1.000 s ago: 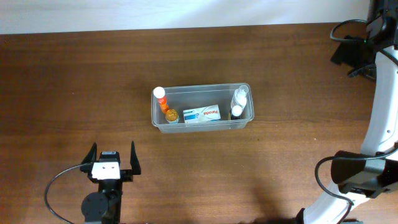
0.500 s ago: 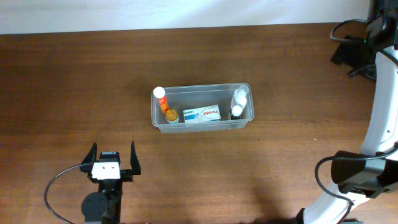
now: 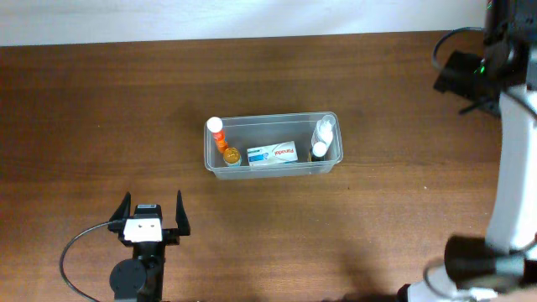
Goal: Pack container
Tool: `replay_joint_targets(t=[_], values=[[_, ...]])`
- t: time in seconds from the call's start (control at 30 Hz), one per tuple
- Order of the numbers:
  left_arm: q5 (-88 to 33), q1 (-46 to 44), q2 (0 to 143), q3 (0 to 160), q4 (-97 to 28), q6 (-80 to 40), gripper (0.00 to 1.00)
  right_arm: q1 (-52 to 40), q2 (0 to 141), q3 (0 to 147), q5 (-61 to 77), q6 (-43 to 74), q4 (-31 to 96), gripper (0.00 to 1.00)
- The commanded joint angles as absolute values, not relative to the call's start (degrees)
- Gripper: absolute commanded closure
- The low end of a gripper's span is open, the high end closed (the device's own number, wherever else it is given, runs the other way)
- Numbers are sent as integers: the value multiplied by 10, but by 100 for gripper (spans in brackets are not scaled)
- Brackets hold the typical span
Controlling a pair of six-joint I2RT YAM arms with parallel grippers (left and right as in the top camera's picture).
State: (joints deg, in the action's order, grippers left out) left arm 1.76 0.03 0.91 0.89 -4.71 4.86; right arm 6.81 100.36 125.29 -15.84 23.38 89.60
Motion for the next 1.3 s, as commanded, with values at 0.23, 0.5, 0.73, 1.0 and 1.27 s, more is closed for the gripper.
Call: replay_joint_targets(t=[0.23, 0.5, 0.73, 1.0, 1.27], values=[[8, 3, 3, 5, -48, 48, 0, -17, 762, 914, -132, 227, 541, 2], [8, 3, 3, 5, -48, 48, 0, -20, 562, 661, -77, 224, 357, 2], [8, 3, 3, 5, -48, 48, 0, -38, 358, 448, -45, 118, 214, 2], [8, 3, 3, 5, -48, 48, 0, -46, 148, 242, -45, 109, 134, 2], [8, 3, 3, 5, -48, 48, 0, -46, 43, 97, -31, 109, 41, 2]])
